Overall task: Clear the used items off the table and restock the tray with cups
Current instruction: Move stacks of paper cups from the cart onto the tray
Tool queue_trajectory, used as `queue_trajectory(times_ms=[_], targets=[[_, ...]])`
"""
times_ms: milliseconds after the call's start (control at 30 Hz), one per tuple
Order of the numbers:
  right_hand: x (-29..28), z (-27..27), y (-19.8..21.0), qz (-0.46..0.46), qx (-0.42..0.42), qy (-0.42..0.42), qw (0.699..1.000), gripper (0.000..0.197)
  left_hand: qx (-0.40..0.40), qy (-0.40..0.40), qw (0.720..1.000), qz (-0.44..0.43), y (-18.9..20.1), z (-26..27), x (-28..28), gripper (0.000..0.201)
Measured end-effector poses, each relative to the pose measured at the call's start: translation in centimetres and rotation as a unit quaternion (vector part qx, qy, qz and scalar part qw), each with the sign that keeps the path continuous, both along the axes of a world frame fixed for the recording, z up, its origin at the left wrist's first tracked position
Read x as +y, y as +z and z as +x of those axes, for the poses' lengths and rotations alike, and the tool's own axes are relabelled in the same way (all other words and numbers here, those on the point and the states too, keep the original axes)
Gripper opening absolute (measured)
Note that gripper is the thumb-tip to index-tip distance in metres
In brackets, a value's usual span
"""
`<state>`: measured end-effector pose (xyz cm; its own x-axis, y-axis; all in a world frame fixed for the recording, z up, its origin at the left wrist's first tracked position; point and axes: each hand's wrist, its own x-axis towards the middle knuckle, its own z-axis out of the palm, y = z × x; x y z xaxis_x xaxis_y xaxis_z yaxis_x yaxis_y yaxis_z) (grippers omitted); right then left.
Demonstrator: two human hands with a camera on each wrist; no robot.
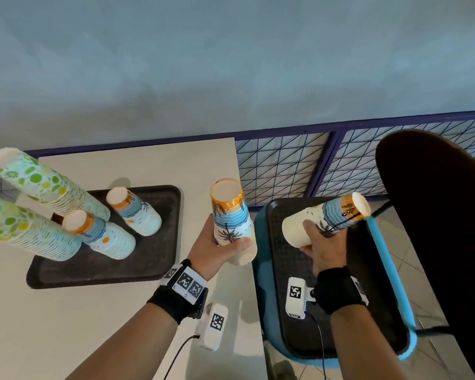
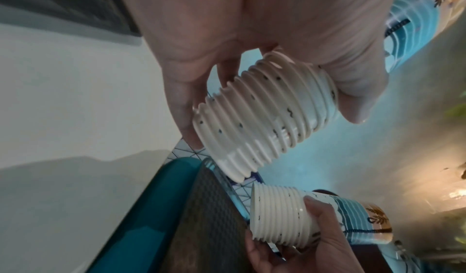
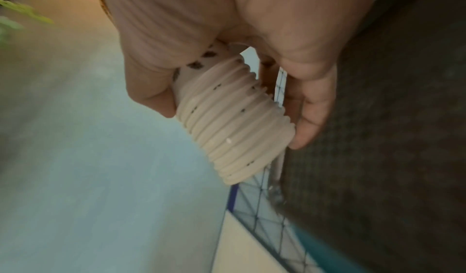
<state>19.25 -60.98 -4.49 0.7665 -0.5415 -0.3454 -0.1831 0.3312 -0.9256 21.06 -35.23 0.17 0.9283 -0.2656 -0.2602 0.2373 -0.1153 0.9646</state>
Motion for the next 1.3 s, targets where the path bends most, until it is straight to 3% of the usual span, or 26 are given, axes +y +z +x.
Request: queue_trajectory(times_ms=[233, 333, 433, 533, 667, 867, 1033, 1300], targets=[[13.0, 1.6, 4.9, -0.007, -0.067, 0.122, 0.99, 0.05, -0.066, 0.118, 0.991, 0.003, 2.8, -1.9, 10.8, 0.067], [19.1, 3.4, 7.2, -0.061, -0.079, 0.177, 0.979, 0.058, -0.118, 0.17, 0.978, 0.025, 5.0, -2.1, 16.1, 0.074], [24.9, 5.6, 9.5, -0.116, -0.133, 0.22, 0.959, 0.048, -0.16, 0.212, 0.964, 0.025, 7.3, -1.6, 20.9, 0.074], [29.8, 8.4, 10.9, -0.155, -0.161, 0.234, 0.946, 0.056, -0.196, 0.218, 0.956, 0.02, 8.7, 0.0, 25.2, 0.08], [34.8, 11.5, 11.0, -0.249, -0.133, 0.252, 0.926, 0.059, -0.192, 0.214, 0.957, 0.023, 7.8, 2.6, 29.2, 0.078], [38.3, 12.8, 9.0, -0.359, -0.047, 0.295, 0.884, 0.072, -0.157, 0.203, 0.965, 0.058, 4.8, 4.2, 30.5, 0.079], [38.9, 12.7, 6.4, -0.372, 0.011, 0.34, 0.863, 0.082, -0.11, 0.184, 0.974, 0.072, 1.5, 5.0, 30.7, 0.087], [38.7, 12.0, 3.5, -0.344, 0.054, 0.361, 0.865, 0.075, -0.027, 0.169, 0.983, 0.066, -3.6, 5.4, 32.2, 0.098]])
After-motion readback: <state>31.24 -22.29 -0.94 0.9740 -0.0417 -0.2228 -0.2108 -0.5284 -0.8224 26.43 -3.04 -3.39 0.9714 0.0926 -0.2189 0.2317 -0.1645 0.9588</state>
